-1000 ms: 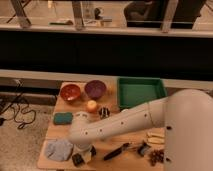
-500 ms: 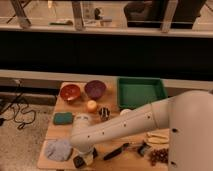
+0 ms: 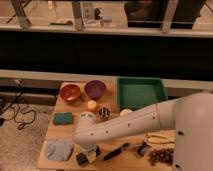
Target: Wipe table surface with eraser
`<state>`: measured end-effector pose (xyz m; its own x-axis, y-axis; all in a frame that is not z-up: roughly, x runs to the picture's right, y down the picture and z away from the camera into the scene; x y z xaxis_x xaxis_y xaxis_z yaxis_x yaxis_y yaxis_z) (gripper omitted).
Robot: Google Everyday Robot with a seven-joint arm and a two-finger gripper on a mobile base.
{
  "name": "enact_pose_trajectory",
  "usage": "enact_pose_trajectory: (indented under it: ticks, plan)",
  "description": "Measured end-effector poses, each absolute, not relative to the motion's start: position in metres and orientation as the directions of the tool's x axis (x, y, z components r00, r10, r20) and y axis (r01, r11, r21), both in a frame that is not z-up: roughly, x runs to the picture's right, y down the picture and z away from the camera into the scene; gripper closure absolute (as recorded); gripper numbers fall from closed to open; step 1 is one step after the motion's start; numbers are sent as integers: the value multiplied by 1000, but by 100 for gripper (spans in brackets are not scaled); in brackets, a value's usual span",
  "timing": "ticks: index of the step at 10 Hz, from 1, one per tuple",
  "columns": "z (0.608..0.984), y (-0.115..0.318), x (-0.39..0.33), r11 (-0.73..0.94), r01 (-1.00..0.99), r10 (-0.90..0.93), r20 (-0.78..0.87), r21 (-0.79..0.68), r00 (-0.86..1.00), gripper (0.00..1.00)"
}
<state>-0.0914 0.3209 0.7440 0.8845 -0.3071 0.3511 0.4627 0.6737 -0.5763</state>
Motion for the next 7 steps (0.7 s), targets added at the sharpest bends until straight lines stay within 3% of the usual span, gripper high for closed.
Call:
enact_pose_trajectory:
  ticks: [7]
  plan:
    - [754, 310, -105, 669, 470, -325, 343, -575, 882, 86]
